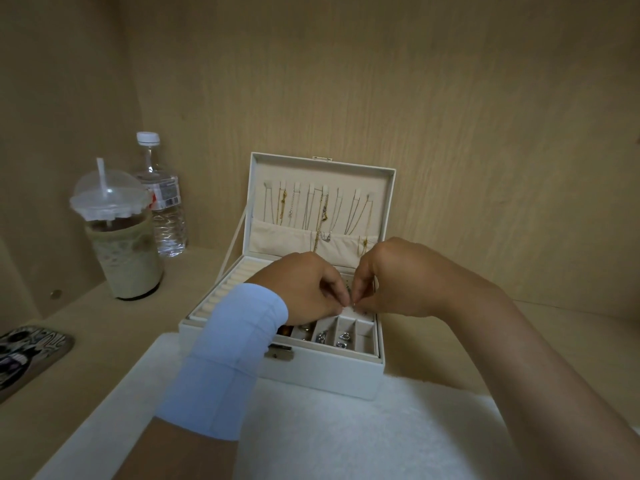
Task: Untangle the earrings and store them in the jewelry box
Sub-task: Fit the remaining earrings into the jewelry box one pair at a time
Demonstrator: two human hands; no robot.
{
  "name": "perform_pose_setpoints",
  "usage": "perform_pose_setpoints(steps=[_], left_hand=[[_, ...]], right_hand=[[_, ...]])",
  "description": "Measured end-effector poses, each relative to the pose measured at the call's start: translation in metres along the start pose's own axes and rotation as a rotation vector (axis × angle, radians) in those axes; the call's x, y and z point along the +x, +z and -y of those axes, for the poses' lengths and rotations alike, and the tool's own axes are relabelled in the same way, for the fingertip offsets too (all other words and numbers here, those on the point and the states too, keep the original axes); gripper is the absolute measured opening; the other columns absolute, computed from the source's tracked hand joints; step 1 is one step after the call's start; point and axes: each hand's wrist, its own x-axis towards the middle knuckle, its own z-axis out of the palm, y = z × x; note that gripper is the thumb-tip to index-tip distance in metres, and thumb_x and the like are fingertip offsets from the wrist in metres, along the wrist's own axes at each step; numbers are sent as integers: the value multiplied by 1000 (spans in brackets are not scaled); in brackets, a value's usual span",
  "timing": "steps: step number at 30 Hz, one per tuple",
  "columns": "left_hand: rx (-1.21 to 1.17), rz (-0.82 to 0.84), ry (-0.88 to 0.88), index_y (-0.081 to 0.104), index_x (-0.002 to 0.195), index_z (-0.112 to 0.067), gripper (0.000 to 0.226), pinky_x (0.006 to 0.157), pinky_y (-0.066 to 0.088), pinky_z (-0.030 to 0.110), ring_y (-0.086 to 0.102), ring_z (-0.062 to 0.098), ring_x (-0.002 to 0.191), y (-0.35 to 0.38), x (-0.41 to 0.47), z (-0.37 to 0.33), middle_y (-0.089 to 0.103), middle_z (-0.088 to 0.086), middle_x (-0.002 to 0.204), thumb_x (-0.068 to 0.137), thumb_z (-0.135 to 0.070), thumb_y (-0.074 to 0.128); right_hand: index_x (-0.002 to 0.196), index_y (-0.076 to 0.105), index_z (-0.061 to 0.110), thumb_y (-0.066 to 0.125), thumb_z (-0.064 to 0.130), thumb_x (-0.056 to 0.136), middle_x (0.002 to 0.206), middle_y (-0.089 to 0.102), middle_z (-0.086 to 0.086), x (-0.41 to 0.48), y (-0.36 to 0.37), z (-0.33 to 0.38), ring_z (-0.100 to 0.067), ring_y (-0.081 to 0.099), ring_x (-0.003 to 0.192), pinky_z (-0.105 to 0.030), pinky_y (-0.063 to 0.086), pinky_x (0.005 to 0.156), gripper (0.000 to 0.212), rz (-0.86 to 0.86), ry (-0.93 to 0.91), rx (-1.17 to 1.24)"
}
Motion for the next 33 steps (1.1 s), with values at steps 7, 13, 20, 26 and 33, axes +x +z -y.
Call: perform_pose_setpoints(steps=[7,13,20,26,33], left_hand=[[-1,1,-5,79,83,-31,12,82,51,20,62,0,84,0,0,0,71,-15,87,83,-21,72],[-17,-10,-33,78,82,-30,8,75,51,18,62,0,78,1,0,1,71,-15,82,82,-26,71],[-81,-167,-13,74,79,-37,8,78,50,22,61,-4,77,10,5,-25,69,-24,82,82,-41,68],[-91,-165,149,73,86,-31,12,80,51,23,60,-3,77,48,43,-100,69,-18,88,83,-41,68],[-24,62,139,72,87,-30,10,92,52,33,64,12,93,126,109,-162,69,-14,93,85,-34,62]], right_hand=[[87,79,31,72,31,86,81,74,15,3,4,-6,-2,66,81,-33,57,79,7,57,-6,97],[84,79,28,77,25,82,77,71,20,5,8,-12,6,63,74,-16,50,71,4,21,-10,243],[87,78,21,73,28,90,83,70,10,-29,-16,-63,12,54,55,-4,38,57,9,-186,139,429],[88,77,25,73,25,89,80,71,7,-81,-14,-148,2,57,64,-5,41,60,4,-248,324,365],[99,75,26,70,19,89,88,70,7,-124,11,-226,-12,64,83,-20,43,73,13,-194,551,274]])
